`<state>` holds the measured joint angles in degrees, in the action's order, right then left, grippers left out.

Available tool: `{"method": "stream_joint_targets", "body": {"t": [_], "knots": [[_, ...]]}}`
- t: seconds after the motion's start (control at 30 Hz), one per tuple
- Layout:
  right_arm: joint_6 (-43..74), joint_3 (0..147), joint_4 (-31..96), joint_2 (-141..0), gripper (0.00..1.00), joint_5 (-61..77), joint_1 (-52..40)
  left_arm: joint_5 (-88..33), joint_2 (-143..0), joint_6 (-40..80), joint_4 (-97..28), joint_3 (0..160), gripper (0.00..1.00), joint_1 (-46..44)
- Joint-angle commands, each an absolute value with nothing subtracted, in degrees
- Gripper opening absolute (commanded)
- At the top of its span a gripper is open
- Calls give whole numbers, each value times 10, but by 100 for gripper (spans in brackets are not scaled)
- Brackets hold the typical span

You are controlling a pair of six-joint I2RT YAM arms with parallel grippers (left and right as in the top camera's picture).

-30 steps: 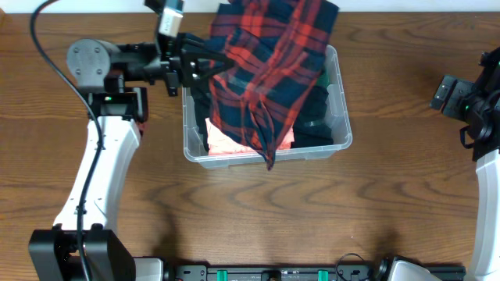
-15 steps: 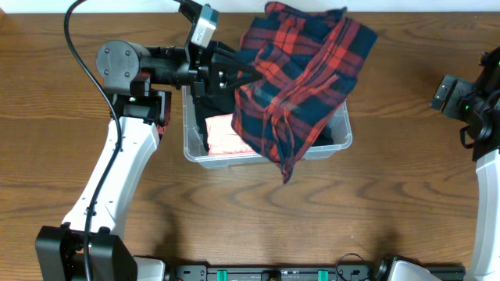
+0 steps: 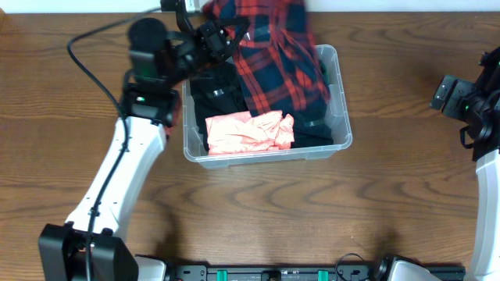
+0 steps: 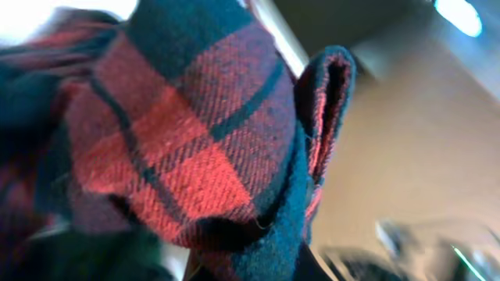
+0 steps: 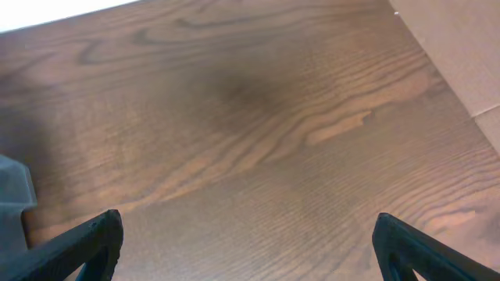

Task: Pack container
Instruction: 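Carry the plaid shirt with the left gripper over the bin, then lower the plaid shirt into the bin and release it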

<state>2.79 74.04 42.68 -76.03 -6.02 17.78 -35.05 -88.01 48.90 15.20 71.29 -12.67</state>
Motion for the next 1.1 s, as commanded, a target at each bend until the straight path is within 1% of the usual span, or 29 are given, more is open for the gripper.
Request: {"method": "stream_joint_targets", "body": {"t": [0.0, 0.03, 0.2, 0.33, 0.4, 0.53, 0.63, 0.8, 0.97, 1.07], "knots": [[32, 741, 427, -761, 99, -60, 179, -63, -865, 501, 153, 728, 5, -183], [32, 741, 427, -761, 99, -60, 179, -17, -864, 501, 155, 728, 6, -204], [32, 741, 427, -761, 99, -60, 179, 291, -864, 501, 168, 728, 6, -319], [32, 741, 427, -761, 99, -60, 179, 450, -864, 501, 195, 728, 6, -391], [32, 741, 427, -761, 99, -60, 179, 492, -865, 504, 205, 728, 6, -409], [32, 741, 427, -761, 99, -60, 179, 487, -866, 584, 182, 728, 6, -419], [32, 741, 427, -761, 99, -60, 179, 484, -867, 627, 181, 728, 6, -406], [32, 741, 427, -761, 99, -60, 179, 373, -868, 722, 150, 728, 6, -387], [32, 741, 427, -761, 99, -60, 179, 358, -869, 788, 86, 728, 6, -370], [32, 741, 427, -761, 99, -60, 179, 320, -879, 818, 65, 728, 6, -359]]}}
